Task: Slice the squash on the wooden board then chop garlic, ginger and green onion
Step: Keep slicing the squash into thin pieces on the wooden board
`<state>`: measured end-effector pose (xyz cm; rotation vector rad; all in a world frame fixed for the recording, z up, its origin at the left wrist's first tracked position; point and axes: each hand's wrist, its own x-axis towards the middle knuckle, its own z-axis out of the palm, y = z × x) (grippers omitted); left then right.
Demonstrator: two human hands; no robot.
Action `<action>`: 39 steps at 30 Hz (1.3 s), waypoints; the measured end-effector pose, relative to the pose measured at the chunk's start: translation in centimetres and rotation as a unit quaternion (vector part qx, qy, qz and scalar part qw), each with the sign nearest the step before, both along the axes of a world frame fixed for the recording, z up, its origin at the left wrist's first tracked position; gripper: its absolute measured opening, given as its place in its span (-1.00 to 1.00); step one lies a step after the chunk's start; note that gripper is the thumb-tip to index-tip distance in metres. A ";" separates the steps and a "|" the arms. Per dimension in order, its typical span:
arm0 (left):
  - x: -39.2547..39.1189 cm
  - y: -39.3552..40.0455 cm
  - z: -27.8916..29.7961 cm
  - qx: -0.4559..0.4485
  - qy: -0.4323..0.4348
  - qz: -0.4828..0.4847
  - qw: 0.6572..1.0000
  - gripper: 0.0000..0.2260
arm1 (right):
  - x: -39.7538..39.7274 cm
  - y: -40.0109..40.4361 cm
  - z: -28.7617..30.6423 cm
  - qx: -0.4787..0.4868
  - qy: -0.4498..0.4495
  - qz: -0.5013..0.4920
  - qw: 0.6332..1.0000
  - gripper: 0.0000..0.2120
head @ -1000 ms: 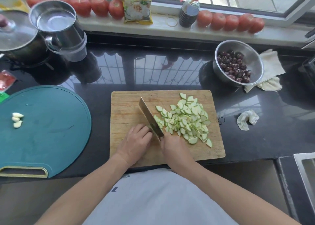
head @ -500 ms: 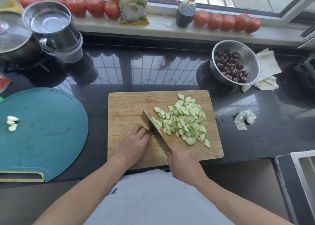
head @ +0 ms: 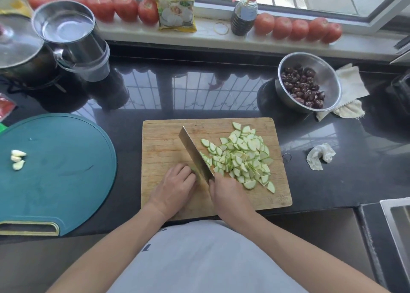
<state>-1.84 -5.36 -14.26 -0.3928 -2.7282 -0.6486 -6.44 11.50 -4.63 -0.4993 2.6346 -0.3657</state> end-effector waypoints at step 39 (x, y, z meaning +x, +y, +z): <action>0.7 -1.0 -1.1 0.009 0.004 -0.027 1.000 -0.86 | 0.7 2.3 0.2 0.016 0.002 -0.019 1.000 -0.76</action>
